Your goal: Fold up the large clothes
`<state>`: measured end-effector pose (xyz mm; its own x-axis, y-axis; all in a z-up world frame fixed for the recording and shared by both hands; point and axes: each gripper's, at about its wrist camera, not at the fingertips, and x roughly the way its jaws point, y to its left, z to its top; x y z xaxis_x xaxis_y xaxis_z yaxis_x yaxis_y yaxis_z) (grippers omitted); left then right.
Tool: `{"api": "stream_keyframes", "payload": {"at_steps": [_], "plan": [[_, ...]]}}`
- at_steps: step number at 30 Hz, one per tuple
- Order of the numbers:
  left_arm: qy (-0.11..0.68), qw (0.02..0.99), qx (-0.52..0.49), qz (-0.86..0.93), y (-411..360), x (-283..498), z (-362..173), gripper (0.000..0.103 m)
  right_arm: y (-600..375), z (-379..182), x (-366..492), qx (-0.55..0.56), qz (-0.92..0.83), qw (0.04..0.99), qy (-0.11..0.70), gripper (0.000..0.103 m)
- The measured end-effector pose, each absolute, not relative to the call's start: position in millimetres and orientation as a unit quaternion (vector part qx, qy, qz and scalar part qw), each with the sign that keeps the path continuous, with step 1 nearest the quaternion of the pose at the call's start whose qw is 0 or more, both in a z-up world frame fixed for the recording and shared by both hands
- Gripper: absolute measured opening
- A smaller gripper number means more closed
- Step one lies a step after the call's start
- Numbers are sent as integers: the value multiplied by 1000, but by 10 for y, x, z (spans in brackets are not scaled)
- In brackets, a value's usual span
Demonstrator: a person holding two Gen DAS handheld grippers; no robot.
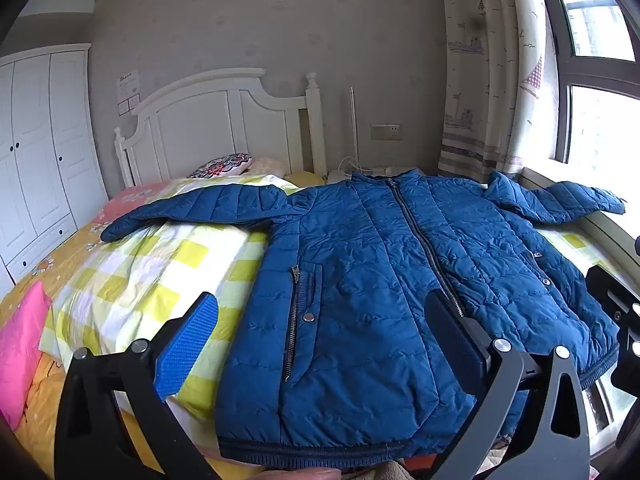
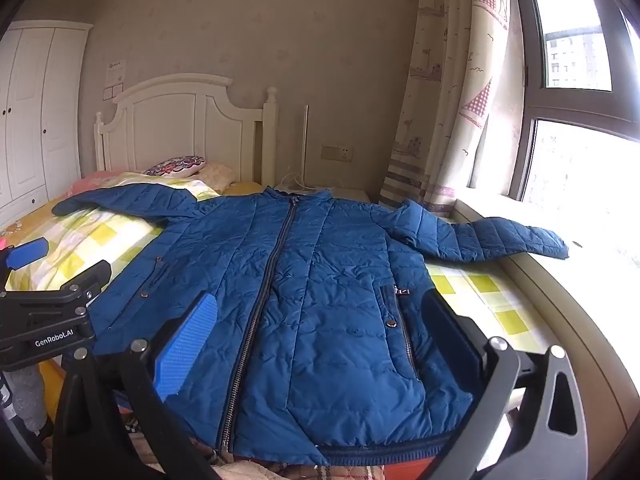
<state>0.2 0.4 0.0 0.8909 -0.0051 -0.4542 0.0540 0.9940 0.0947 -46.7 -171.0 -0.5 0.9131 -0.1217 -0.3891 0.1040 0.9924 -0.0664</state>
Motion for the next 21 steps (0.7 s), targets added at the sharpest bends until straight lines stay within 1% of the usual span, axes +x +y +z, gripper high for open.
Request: {"api": "stream_keyframes", "payload": {"at_steps": [21], "plan": [[238,970,47,-16,4,-10,3,99,-1710,-19,-468,-22,-55,978,201,101]]}}
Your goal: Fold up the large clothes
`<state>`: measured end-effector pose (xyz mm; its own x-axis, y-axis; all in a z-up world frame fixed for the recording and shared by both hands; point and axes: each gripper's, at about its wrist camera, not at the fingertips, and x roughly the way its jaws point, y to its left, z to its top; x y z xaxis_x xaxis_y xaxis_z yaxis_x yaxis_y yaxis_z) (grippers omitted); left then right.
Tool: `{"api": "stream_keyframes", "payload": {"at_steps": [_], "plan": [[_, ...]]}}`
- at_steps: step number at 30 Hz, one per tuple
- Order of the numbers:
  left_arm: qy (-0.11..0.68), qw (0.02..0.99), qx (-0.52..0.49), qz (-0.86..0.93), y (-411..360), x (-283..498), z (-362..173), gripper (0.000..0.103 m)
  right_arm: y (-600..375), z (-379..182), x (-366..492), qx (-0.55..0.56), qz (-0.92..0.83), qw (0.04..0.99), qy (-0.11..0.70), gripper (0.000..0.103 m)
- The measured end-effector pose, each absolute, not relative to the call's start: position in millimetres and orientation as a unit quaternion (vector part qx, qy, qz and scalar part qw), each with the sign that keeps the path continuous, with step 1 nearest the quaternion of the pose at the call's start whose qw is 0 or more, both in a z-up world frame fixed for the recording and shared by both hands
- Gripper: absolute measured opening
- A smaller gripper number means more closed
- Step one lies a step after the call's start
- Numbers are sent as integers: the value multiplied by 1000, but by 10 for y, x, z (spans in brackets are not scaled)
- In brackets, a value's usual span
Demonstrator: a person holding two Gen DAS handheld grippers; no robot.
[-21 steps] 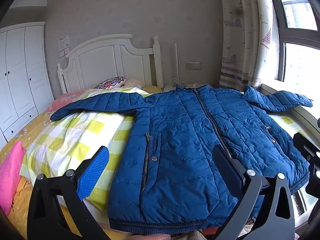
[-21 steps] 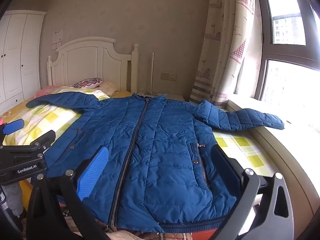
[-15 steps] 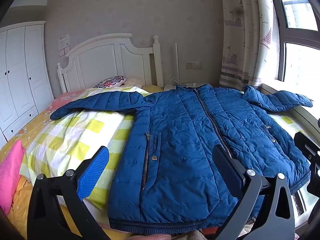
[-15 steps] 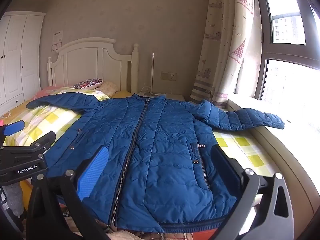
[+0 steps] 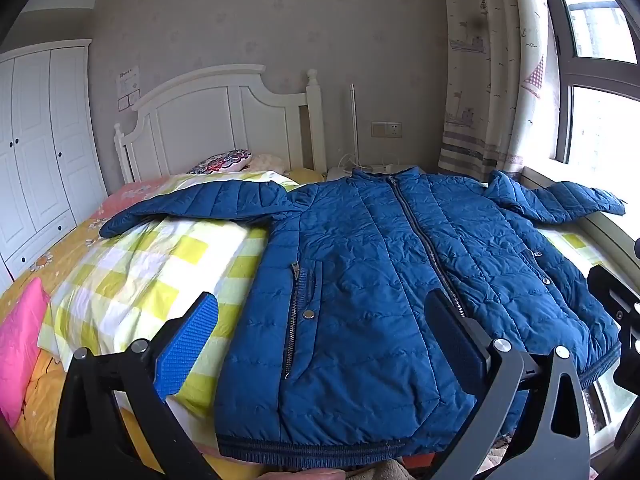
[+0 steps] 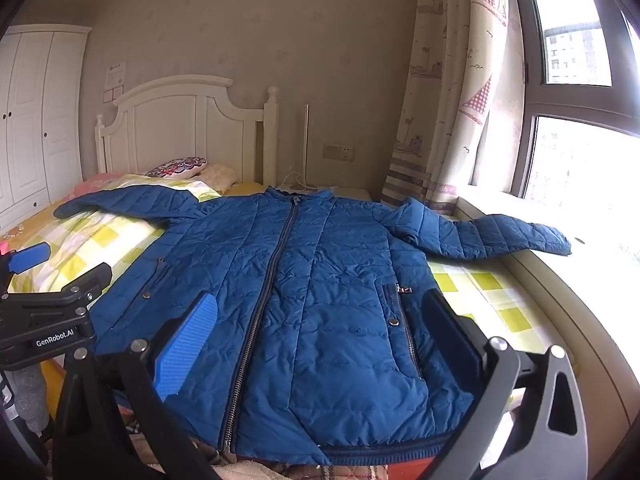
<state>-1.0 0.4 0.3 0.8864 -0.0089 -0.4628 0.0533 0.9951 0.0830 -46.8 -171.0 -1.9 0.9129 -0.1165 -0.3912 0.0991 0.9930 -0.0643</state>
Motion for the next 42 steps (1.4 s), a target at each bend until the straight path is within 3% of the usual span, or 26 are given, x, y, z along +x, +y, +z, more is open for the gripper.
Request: {"api": "stream_keyframes", "payload": {"at_steps": [42], "plan": [[241,969,42,-16,73,10,-30,99,-1703,-70,-461,-5,-46,978,203,101]]}}
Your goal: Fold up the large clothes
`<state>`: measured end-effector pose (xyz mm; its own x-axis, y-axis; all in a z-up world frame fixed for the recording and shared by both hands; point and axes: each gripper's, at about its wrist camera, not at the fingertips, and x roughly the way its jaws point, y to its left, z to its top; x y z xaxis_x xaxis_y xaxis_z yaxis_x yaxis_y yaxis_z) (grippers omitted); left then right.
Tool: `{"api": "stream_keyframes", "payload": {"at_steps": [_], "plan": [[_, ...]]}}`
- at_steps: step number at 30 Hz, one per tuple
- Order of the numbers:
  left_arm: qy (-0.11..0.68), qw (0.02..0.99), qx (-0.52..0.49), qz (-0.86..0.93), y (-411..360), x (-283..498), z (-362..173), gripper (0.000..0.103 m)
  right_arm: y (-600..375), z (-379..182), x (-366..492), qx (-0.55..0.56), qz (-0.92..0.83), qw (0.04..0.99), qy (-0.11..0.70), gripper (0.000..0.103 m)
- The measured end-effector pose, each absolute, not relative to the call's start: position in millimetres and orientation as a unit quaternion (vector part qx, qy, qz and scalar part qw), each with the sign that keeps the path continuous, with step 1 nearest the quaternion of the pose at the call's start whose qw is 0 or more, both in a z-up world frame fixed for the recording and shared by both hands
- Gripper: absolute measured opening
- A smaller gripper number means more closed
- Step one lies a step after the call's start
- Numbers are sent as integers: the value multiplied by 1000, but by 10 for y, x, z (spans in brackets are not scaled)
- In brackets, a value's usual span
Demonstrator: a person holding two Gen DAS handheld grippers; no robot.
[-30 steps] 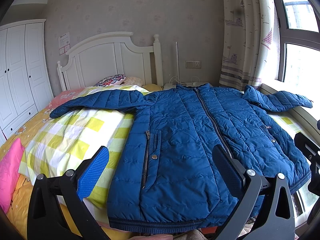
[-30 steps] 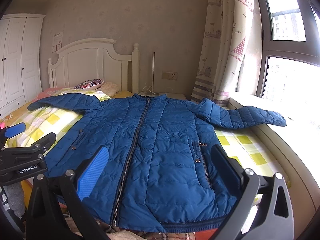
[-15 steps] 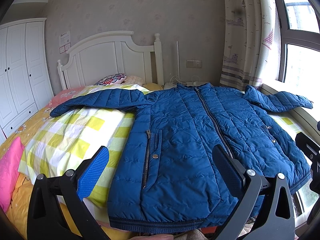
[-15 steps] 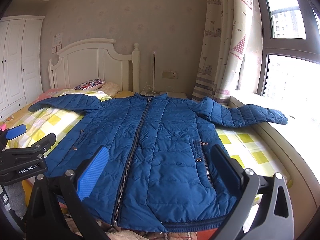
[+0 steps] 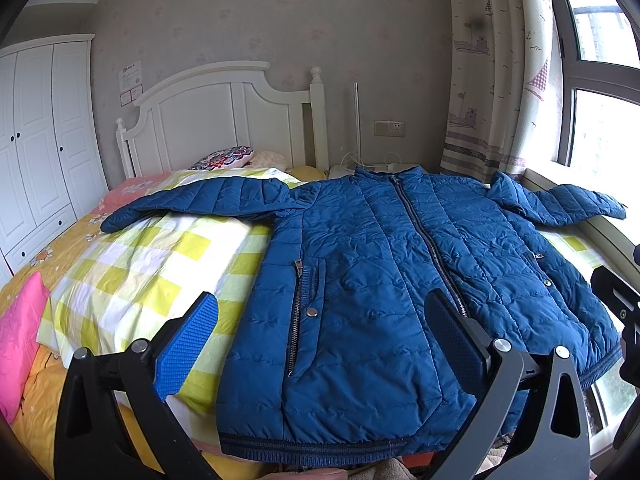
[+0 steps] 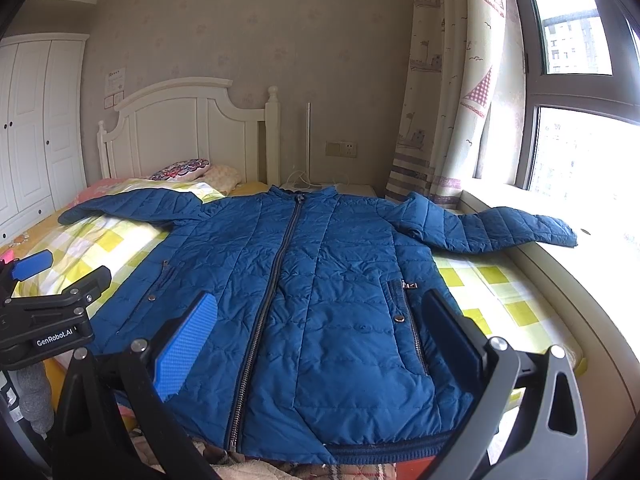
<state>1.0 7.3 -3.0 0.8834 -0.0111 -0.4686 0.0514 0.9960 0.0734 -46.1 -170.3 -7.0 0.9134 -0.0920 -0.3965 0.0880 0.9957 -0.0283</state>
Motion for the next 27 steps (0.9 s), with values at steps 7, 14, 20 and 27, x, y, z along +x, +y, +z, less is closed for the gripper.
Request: {"api": "stream_keyframes", "payload": {"at_steps": [7,14,20,27], "plan": [[243,969,42,-17,73,9,-28,99,-1731,-75,-460,-1,-47,978,203,101],[242,969,42,-18,60,-7,-29,99,-1730,-79,-461,-1,-46,978,205,101],[253,966,41,-21,45,29,-65,99,-1731,-108,-463,1,-46,977,210,101],[278,959,40,-26,35,152,-169,99,-1798,-204,-398,14,-21,977,211,101]]}}
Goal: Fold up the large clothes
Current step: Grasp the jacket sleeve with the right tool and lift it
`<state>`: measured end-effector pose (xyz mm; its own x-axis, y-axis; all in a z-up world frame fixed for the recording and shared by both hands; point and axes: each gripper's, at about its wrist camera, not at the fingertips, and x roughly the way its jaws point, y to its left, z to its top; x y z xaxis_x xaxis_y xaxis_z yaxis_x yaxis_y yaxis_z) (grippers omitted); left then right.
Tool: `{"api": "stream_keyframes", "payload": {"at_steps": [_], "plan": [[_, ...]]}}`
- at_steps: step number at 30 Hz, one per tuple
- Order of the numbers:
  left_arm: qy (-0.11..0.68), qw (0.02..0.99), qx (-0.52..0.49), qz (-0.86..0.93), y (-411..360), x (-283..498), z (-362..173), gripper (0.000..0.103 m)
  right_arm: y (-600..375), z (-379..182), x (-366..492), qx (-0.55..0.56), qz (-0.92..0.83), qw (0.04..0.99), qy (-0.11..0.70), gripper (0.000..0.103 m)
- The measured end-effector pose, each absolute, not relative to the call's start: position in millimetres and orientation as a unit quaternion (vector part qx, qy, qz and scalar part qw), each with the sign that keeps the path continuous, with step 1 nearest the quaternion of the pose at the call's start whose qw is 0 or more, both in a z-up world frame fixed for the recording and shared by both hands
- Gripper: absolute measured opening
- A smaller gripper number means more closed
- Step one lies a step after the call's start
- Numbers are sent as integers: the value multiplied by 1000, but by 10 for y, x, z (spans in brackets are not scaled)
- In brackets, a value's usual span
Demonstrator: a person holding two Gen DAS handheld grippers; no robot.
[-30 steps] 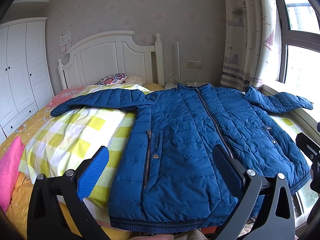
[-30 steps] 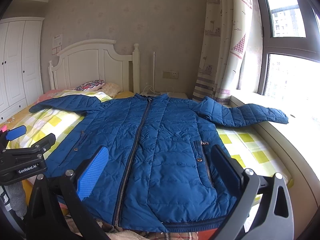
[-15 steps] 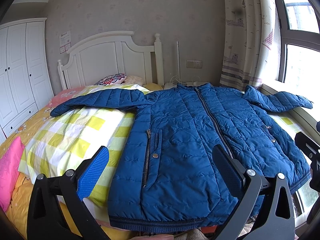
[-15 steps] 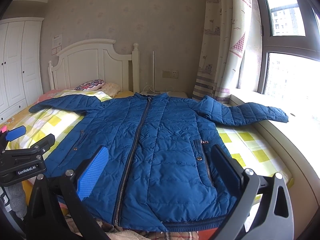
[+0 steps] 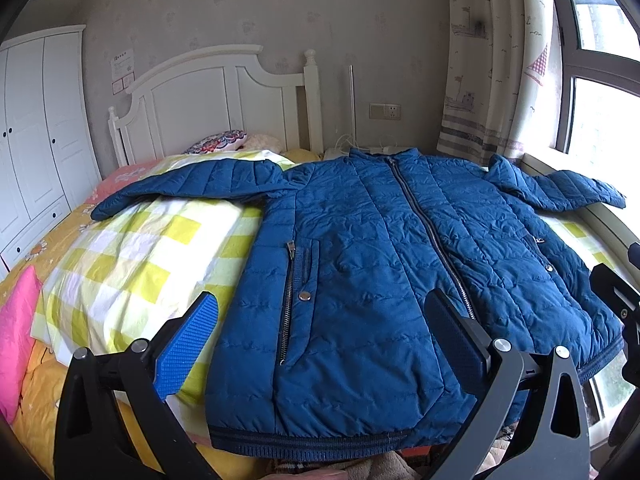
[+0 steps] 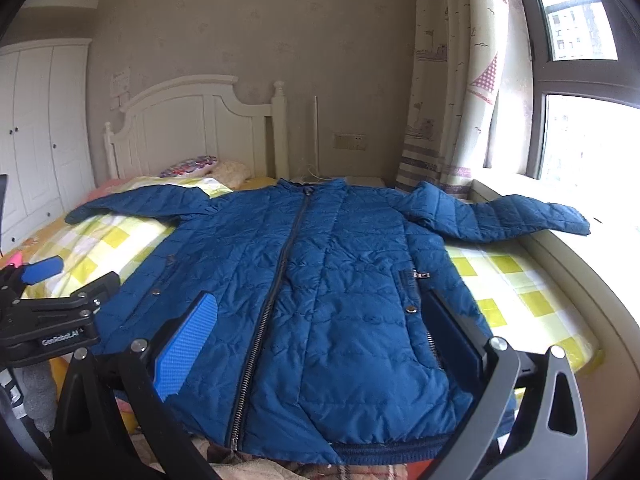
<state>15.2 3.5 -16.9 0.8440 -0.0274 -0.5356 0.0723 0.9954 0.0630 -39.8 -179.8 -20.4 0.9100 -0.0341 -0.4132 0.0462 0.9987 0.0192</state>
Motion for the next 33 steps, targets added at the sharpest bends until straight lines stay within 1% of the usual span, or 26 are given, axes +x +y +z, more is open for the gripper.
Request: {"api": "stream_keyframes", "payload": {"at_steps": [7,10,13,14,16,17,19,22,25,26,28,30,31,32,33], "plan": [[311,948,51,-36,-36,388,-316,99,-1979,-354,-177,27,-31,969,244,101],[321,943,73,-45,-126,654,-307,99,-2200,-353,46,31,-41,965,256,101],[333,934,119,-55,-296,1164,-311,99,-2630,-345,367,77,-59,956,276,101],[344,926,146,-60,-397,1467,-343,99,-2850,-341,532,102,-69,951,283,101],[358,917,166,-55,-508,1876,-402,99,-3349,-380,885,162,-89,937,296,101],[364,915,169,-46,-553,2151,-447,99,-3654,-427,1092,196,-111,925,304,97],[380,911,157,-40,-592,2595,-529,99,-4125,-520,1412,233,-160,906,315,91],[401,907,119,-44,-532,3040,-628,99,-4837,-683,1961,257,-233,878,329,89],[409,907,87,-43,-436,3224,-781,99,-5403,-845,2327,299,-275,849,337,86],[413,906,79,-45,-391,3270,-912,99,-5535,-877,2382,309,-288,843,333,86],[452,888,54,-62,-311,3367,-1132,99,-5714,-912,2436,324,-315,831,323,86],[453,888,10,-75,-181,3407,-1093,99,-5901,-985,2460,351,-334,817,313,85],[454,888,6,-74,-170,3420,-1100,99,-5933,-1002,2456,357,-340,814,307,78],[457,887,14,-69,-196,3428,-1111,99,-5934,-994,2466,359,-345,813,303,61],[459,886,24,-64,-229,3435,-1121,99,-5935,-985,2465,356,-343,818,293,49]]}}
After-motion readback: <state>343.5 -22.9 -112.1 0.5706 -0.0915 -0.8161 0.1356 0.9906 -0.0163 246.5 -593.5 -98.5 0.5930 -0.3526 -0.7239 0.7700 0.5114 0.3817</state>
